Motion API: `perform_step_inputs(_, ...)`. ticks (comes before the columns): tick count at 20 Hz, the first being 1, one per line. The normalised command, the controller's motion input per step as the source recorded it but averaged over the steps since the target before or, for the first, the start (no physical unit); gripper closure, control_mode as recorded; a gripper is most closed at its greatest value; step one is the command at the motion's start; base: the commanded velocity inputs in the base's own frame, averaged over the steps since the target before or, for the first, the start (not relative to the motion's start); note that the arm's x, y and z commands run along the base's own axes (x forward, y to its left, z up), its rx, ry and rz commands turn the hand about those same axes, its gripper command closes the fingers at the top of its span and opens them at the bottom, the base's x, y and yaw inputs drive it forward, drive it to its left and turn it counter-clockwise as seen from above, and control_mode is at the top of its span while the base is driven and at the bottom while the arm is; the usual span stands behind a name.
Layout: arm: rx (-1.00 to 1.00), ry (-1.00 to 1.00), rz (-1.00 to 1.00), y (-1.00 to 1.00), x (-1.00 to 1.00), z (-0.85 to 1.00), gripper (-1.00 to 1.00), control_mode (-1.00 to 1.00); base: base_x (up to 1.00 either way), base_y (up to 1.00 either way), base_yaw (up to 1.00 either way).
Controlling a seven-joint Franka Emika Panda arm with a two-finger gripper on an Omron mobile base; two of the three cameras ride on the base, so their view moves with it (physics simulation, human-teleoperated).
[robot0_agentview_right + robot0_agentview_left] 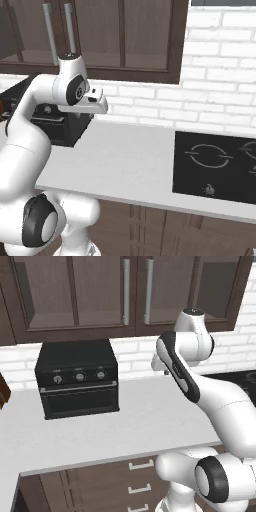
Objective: Take a straw from the drawer in front and place it inside the glass cup on the dining counter.
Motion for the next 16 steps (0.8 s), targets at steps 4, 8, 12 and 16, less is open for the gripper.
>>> perform_step_inputs(4,0.00,0.00,0.00,0.00,0.00,0.00,-1.00,1.00,0.00,0.00,0.00)
perform_step_inputs(8,0.00,0.00,0.00,0.00,0.00,0.00,-1.00,1.00,-0.03,-0.05,0.02)
perform_step_inputs(12,0.00,0.00,0.00,0.00,0.00,0.00,-1.00,1.00,-0.38,-0.75,0.22)
perform_step_inputs(16,0.00,0.00,0.00,0.00,0.00,0.00,-1.00,1.00,-0.54,-0.79,0.34)
